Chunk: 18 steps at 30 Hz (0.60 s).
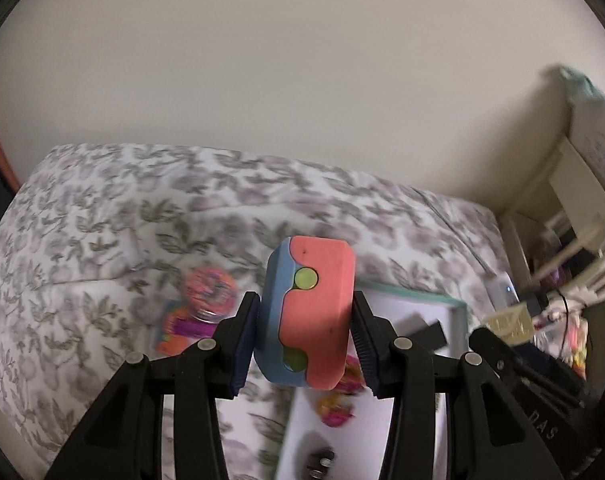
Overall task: Organize rigid objects
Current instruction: 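Carry the cream clip and coral-blue block into the white tray and release both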
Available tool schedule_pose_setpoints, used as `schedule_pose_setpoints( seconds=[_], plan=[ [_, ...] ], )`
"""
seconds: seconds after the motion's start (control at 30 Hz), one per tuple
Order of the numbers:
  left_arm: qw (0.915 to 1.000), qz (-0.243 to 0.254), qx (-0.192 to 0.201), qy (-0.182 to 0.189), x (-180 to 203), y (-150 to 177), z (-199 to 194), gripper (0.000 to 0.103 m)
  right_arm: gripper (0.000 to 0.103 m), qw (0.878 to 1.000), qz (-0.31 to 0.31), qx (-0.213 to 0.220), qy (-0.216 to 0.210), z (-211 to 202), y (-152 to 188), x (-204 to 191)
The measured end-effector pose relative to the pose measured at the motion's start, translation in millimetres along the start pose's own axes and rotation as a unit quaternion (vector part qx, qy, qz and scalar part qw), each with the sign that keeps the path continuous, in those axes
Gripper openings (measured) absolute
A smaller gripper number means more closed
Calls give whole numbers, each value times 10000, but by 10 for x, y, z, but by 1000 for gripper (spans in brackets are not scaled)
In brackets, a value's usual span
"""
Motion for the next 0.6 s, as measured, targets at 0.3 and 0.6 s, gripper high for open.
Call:
schedule_pose_setpoints(
  seconds=[0.3,0.6],
  plan=[
    [9967,639,-489,-84,344,470,358,47,62,9975,325,-563,273,151,269,418],
    [9918,719,-1046,-159,385,757,701,47,62,9899,327,-1382,38,700,659,417]
  ],
)
Point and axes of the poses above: each gripper's, at about its wrist camera, not at the fingertips, and z roughly the way its jaws point, x to its right, y to its underside, the point moved 6 cm from there along z, roughly the way its jaws point, and after that the axes turned 14 degrees about -z, right-handed, at the moved point
